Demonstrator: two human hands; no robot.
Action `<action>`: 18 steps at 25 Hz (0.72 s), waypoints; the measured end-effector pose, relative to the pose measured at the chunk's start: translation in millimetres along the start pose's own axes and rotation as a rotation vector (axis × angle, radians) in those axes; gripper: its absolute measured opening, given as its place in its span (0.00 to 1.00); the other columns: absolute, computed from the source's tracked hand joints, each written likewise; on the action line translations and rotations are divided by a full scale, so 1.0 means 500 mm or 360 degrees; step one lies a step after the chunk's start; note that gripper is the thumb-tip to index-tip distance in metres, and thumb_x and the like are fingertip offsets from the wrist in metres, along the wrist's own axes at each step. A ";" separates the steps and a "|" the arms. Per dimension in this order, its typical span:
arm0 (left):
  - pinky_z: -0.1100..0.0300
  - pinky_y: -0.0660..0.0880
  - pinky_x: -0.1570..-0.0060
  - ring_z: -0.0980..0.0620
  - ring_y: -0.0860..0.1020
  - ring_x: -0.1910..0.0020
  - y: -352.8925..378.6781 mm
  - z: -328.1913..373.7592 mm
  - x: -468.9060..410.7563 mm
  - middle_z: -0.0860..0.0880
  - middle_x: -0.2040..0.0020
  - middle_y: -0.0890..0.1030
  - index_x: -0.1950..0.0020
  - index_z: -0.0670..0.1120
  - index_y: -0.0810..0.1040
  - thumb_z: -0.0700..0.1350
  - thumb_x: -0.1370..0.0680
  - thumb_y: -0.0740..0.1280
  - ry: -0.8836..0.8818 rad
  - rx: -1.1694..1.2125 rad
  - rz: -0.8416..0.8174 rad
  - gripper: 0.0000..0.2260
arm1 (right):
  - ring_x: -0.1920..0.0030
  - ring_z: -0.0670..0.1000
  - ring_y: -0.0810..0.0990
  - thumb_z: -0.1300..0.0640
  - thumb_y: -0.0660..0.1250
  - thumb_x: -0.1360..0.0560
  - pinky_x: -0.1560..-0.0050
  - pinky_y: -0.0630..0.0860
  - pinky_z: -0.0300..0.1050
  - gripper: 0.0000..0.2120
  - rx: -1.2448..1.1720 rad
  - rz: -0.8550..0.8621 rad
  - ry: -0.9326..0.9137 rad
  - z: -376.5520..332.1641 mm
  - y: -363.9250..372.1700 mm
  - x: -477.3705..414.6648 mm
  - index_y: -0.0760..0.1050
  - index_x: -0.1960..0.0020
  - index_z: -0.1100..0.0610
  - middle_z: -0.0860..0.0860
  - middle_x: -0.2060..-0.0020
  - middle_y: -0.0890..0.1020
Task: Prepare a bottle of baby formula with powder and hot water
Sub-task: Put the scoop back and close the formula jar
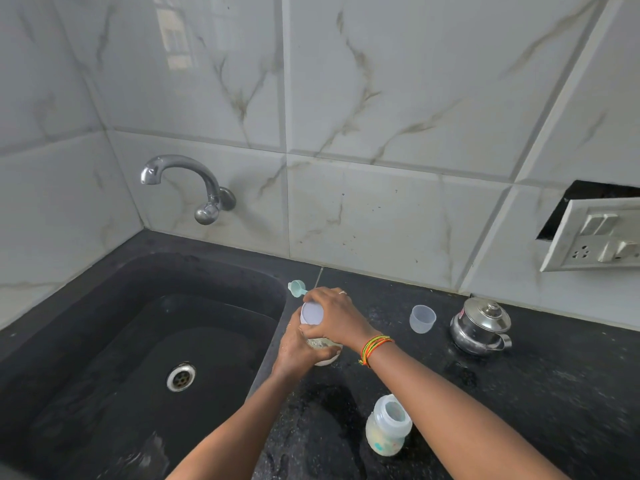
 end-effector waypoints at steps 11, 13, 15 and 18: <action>0.62 0.72 0.52 0.55 0.76 0.47 0.006 0.013 0.006 0.53 0.45 0.76 0.35 0.52 0.65 0.49 0.36 0.77 -0.0025 0.0009 0.0046 0.34 | 0.42 0.60 0.74 0.38 0.61 0.25 0.43 0.71 0.51 0.29 0.0102 0.0260 0.0675 -0.073 -0.016 0.037 0.69 0.36 0.61 0.56 0.40 0.73; 0.61 0.72 0.49 0.56 0.76 0.44 0.005 0.003 0.005 0.55 0.43 0.75 0.36 0.54 0.66 0.49 0.42 0.80 -0.0049 0.0056 0.0069 0.38 | 0.41 0.60 0.75 0.43 0.63 0.24 0.44 0.72 0.50 0.26 0.0040 0.0246 0.0642 -0.065 -0.042 0.062 0.68 0.35 0.61 0.56 0.40 0.72; 0.63 0.72 0.49 0.58 0.75 0.44 0.007 0.000 0.007 0.56 0.42 0.74 0.36 0.54 0.66 0.50 0.44 0.80 -0.0049 0.0073 0.0079 0.40 | 0.42 0.60 0.76 0.49 0.66 0.26 0.47 0.73 0.51 0.22 0.0179 0.0257 0.0562 -0.063 -0.061 0.077 0.68 0.37 0.59 0.55 0.42 0.72; 0.58 0.74 0.46 0.56 0.76 0.44 0.007 -0.001 0.005 0.55 0.42 0.75 0.37 0.56 0.65 0.53 0.46 0.78 -0.0042 0.0092 0.0089 0.41 | 0.41 0.60 0.74 0.57 0.69 0.30 0.44 0.72 0.51 0.26 0.0155 0.0207 0.0315 -0.061 -0.069 0.060 0.66 0.34 0.58 0.53 0.38 0.69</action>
Point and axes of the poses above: each hand's wrist, its own x-axis away from the middle knuckle, its own y-axis out of the palm, z = x × y, the point moved 2 cm from there along -x, towards the middle knuckle
